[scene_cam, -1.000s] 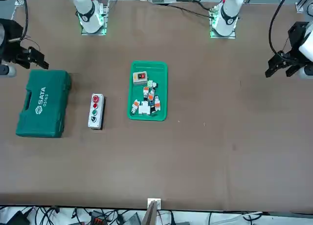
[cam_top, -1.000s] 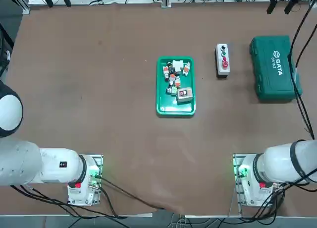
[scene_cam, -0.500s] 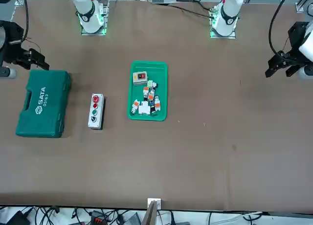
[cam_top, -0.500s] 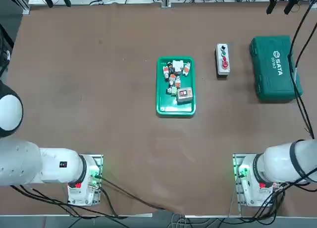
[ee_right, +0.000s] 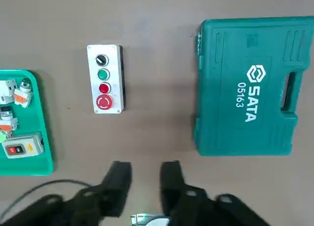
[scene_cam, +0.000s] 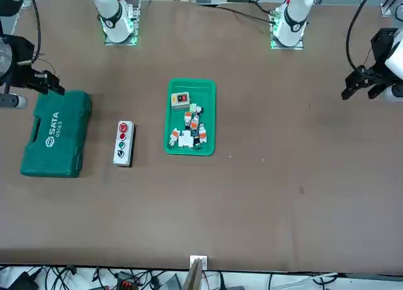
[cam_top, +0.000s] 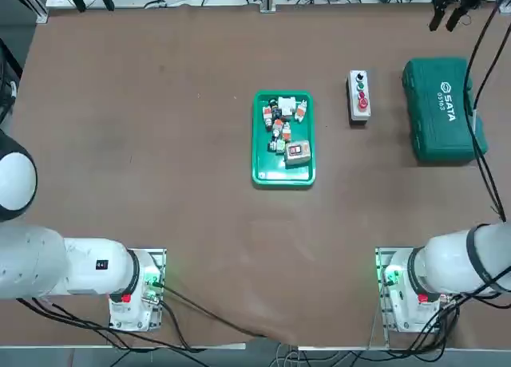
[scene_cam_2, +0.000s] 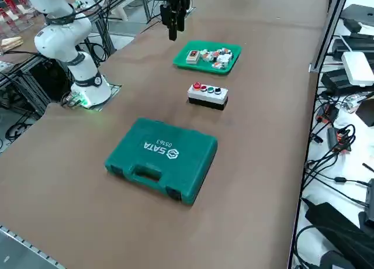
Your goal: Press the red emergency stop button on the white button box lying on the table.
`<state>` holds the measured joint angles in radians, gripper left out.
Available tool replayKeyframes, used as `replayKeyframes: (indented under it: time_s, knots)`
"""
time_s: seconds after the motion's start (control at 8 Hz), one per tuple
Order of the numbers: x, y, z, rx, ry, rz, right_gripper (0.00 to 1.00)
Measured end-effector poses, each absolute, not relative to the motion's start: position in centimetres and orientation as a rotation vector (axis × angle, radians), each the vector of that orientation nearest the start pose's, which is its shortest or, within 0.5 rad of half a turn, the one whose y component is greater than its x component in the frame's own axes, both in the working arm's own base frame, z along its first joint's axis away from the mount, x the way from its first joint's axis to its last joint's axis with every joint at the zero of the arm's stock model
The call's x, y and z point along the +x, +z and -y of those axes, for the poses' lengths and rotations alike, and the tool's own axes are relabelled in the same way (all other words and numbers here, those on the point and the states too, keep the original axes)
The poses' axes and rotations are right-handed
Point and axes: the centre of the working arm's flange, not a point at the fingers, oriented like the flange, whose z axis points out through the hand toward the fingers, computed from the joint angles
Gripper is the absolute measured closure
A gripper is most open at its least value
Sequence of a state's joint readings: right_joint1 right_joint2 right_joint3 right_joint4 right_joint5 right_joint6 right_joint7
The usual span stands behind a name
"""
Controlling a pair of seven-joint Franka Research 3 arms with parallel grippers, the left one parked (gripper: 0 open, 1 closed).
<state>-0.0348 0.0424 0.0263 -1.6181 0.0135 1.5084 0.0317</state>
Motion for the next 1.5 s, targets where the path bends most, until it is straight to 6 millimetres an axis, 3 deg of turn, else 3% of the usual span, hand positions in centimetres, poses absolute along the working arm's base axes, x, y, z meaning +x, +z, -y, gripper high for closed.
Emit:
replayKeyframes:
  time_s: [0.12,0.25,1.0,1.25,1.5]
  knots:
    - [55.7,57.5,0.3,-3.119,0.235,-0.062,0.86]
    - [55.7,57.6,0.3,-3.119,0.232,-0.061,0.98]
    - [55.7,57.2,0.0,-3.115,0.246,-0.053,0.98]
    - [56.9,53.9,-3.0,-3.096,0.246,0.013,0.98]
    - [58.6,48.2,-6.6,-3.059,0.193,0.056,0.98]
